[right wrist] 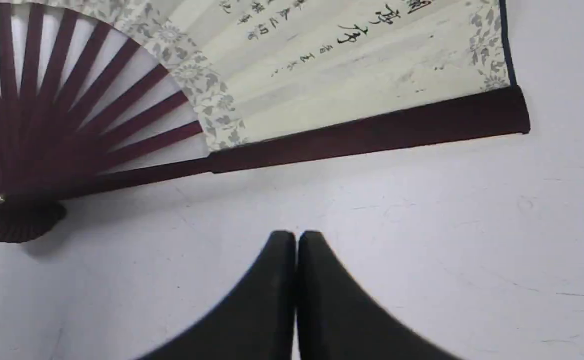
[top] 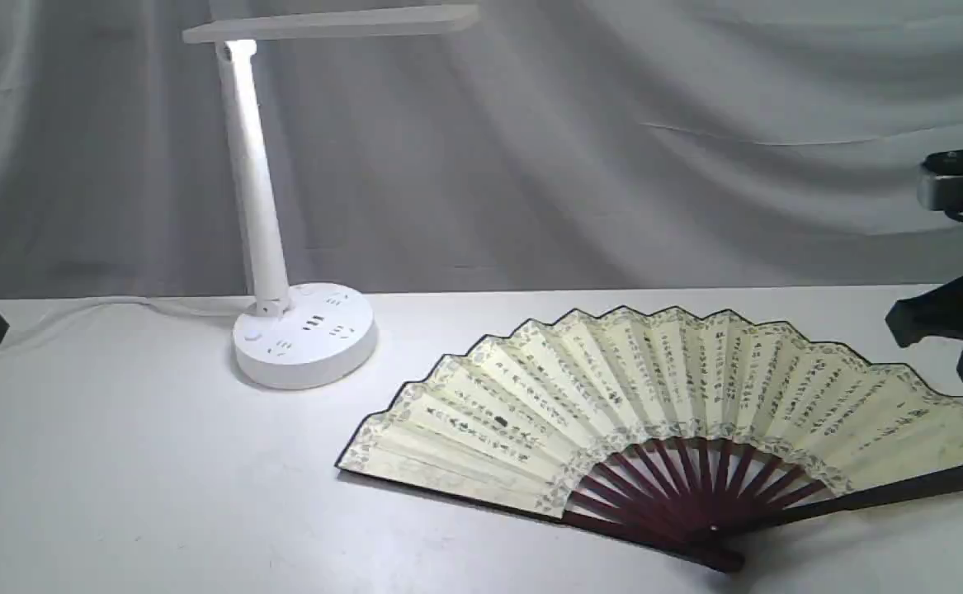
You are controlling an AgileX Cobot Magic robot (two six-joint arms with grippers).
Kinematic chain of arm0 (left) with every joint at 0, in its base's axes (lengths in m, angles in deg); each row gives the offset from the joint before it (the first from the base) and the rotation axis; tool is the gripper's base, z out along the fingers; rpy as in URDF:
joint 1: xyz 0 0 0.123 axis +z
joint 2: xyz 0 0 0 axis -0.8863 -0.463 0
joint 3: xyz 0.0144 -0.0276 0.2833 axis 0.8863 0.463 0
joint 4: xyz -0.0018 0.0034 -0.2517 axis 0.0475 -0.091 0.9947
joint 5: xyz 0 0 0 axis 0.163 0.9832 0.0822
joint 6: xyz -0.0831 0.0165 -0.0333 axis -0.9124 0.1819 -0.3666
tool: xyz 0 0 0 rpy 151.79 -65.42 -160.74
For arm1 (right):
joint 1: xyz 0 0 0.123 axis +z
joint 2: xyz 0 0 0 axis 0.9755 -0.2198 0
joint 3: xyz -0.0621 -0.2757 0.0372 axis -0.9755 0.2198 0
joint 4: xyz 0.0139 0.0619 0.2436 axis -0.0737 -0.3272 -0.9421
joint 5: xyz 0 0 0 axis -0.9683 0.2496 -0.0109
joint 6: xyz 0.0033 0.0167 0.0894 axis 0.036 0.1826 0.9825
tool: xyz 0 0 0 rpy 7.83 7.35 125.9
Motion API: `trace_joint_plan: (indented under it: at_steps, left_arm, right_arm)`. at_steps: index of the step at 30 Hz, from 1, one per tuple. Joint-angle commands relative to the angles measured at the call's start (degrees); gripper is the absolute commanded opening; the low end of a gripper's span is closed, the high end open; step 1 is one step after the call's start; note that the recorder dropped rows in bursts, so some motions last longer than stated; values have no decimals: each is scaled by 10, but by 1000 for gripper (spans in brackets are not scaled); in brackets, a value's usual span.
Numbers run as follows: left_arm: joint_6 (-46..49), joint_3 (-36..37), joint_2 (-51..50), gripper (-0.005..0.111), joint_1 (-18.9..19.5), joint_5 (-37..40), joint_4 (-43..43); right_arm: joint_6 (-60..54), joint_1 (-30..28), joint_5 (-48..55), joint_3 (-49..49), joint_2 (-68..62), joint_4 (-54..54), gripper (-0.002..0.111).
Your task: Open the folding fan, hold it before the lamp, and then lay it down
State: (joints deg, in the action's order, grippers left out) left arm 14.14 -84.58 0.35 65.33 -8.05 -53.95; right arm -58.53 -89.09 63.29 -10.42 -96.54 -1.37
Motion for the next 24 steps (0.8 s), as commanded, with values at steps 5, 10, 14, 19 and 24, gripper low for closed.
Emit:
trace_joint_plan:
  at_steps: [5,10,14,19,24]
  left_arm:
    - [-6,9,45,0,1,-14,-2]
    - [-6,9,75,0,1,-16,-2]
    - [-6,9,101,0,1,-21,-2]
    - [-6,9,150,0,1,-16,-1]
    - [-6,9,207,0,1,-26,1]
  right_arm:
    - [-3,-2,6,-2,43,-1,0]
    - [-3,-2,15,-2,81,-1,0]
    - [-3,-2,28,-2,117,-1,0]
    - [-3,-2,41,-2,173,-1,0]
    - [-7,-2,44,-2,243,-1,0]
